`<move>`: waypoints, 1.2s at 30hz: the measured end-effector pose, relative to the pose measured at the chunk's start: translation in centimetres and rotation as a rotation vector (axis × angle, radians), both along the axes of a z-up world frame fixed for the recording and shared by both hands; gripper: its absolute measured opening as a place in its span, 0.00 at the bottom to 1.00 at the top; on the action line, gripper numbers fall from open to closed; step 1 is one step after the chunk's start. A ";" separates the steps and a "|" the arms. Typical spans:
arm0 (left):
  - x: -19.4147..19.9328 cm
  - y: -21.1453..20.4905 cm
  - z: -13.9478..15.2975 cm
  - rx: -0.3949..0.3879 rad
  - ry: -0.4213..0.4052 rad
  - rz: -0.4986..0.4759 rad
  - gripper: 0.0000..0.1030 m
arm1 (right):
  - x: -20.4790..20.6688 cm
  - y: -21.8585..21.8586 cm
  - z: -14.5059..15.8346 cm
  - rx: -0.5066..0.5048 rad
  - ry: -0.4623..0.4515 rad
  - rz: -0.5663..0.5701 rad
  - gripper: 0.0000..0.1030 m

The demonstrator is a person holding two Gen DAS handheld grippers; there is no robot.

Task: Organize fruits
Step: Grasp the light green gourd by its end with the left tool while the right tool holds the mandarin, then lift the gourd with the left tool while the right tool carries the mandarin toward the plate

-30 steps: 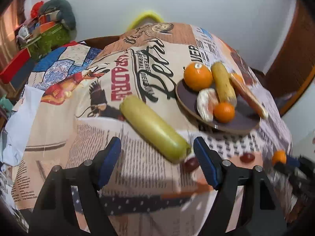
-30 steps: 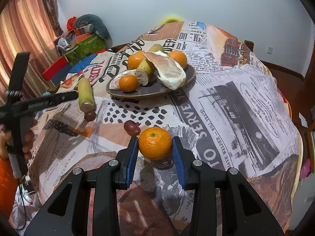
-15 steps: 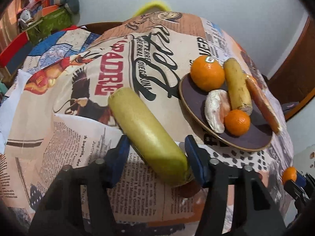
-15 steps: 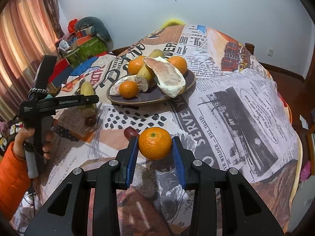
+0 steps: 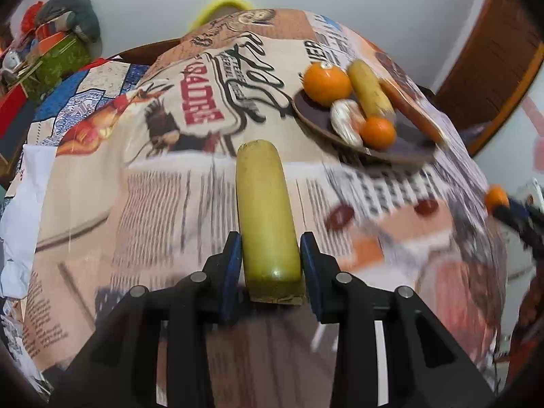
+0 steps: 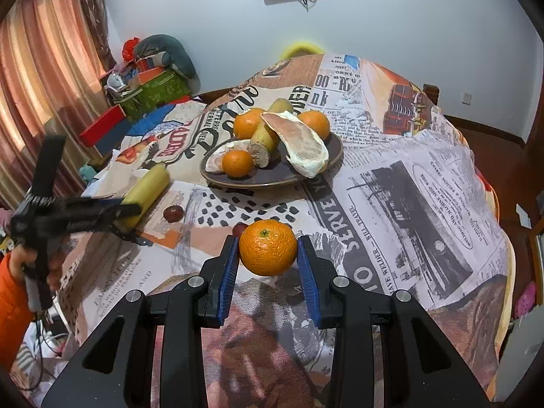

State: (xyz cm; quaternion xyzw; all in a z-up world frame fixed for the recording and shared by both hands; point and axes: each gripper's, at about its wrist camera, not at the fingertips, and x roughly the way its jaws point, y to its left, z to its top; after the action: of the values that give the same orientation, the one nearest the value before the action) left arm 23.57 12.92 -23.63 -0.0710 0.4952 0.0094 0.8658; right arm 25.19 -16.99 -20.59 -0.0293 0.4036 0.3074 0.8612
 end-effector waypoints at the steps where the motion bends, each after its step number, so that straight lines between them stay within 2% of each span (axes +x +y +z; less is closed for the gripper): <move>1: -1.0 -0.2 0.0 0.006 0.003 -0.023 0.34 | 0.0 0.0 0.1 -0.003 -0.003 0.000 0.31; 6: -2.4 -0.9 0.2 0.033 0.019 -0.070 0.34 | 0.2 0.3 0.3 -0.010 -0.012 0.004 0.31; 13: 0.9 -0.6 -0.8 0.009 0.048 -0.062 0.35 | 0.7 0.8 0.1 -0.004 -0.008 0.007 0.31; 22: 2.6 -0.4 -1.1 0.003 0.020 -0.033 0.34 | 1.8 1.6 -0.5 -0.004 0.003 0.020 0.31; 25: 2.9 -0.6 -0.5 0.003 -0.004 -0.031 0.33 | 2.3 1.8 -0.4 0.001 -0.002 0.021 0.31; 36: 4.6 -3.1 4.8 -0.031 -0.171 -0.086 0.33 | 4.4 2.9 1.5 0.017 -0.061 0.027 0.31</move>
State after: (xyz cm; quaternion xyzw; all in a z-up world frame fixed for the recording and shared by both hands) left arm 28.15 9.86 -18.79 -0.0637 0.4220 -0.0416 0.9034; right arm 29.61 -14.11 -19.09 -0.0368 0.3743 0.3213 0.8691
